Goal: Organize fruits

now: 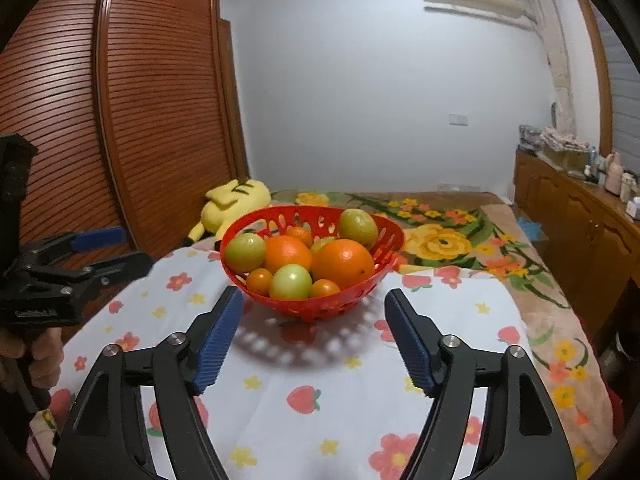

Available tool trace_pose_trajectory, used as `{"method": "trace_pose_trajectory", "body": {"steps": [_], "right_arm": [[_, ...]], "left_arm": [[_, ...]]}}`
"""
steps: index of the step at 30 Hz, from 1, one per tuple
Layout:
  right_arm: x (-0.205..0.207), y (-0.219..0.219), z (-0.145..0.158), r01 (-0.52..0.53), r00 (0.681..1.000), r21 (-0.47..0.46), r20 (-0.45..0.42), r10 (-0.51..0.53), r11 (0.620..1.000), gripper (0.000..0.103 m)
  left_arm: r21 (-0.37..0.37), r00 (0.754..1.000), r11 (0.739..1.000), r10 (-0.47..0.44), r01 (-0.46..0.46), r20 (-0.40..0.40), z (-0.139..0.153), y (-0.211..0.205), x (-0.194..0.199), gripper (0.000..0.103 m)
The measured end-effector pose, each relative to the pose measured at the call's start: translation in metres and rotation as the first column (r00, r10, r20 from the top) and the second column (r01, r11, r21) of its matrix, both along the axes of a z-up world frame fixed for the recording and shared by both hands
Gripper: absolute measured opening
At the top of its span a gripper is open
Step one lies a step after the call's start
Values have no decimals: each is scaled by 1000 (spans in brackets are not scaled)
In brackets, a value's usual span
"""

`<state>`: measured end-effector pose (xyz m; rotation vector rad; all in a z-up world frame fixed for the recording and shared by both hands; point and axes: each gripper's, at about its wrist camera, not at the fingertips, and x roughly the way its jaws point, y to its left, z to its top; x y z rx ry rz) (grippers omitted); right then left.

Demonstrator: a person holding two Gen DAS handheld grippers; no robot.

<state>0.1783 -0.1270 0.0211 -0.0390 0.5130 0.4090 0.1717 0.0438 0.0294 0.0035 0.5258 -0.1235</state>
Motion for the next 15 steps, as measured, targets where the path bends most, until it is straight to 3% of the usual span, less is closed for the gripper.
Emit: {"method": "trace_pose_trajectory", "body": {"steps": [6, 15], "right_arm": [[-18, -3, 7, 45, 998, -1, 48, -45, 999, 87], [-30, -3, 5, 68, 996, 5, 55, -68, 998, 89]], "left_arm": [[2, 1000, 1000, 21, -21, 23, 1, 2, -17, 88], [-34, 998, 998, 51, -50, 41, -1, 9, -36, 89]]}}
